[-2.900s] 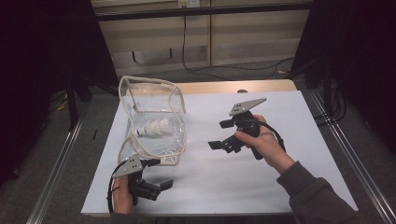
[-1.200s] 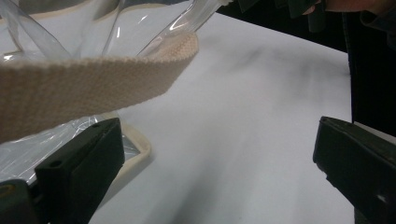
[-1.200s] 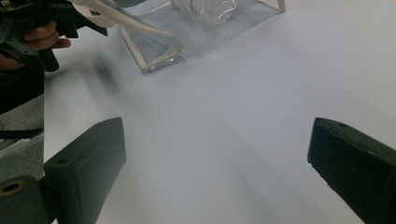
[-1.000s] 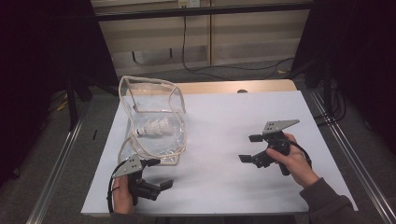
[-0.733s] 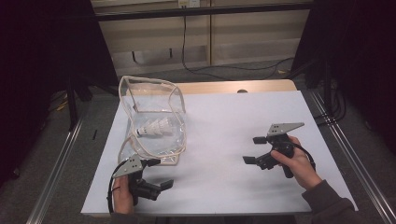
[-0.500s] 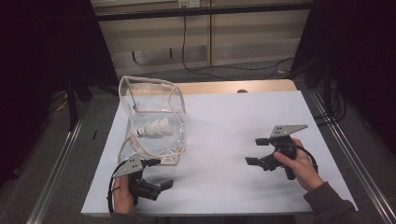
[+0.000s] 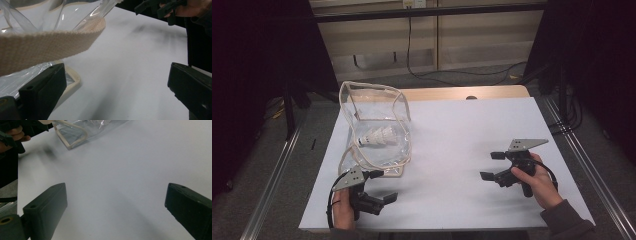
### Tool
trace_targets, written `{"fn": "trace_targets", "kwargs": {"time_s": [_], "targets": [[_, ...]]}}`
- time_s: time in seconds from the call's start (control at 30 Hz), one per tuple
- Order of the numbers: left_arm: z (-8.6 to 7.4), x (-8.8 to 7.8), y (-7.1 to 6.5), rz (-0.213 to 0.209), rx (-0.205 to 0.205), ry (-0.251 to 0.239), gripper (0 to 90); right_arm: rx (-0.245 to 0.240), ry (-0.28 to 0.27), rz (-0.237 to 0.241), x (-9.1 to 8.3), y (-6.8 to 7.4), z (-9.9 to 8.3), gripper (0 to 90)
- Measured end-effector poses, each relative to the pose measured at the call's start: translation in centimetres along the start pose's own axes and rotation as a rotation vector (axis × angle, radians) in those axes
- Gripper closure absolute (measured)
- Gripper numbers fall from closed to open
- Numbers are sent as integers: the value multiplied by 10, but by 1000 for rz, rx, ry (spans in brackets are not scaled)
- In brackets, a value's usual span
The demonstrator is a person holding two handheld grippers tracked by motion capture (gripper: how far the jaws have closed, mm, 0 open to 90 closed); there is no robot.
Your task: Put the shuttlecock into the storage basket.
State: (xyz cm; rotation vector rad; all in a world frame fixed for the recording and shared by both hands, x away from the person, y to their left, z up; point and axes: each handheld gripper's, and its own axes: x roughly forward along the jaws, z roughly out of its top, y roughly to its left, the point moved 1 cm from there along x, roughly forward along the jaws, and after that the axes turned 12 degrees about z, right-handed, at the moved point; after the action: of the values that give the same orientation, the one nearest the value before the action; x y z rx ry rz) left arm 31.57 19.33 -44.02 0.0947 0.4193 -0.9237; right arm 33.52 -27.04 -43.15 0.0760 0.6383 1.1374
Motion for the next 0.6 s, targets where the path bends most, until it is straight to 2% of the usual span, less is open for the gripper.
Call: {"fn": "trace_targets", "kwargs": {"time_s": [0.6], "targets": [[0,0,0,0,-2,0,22,6,2,-24,-8,-3,-17,39]]}}
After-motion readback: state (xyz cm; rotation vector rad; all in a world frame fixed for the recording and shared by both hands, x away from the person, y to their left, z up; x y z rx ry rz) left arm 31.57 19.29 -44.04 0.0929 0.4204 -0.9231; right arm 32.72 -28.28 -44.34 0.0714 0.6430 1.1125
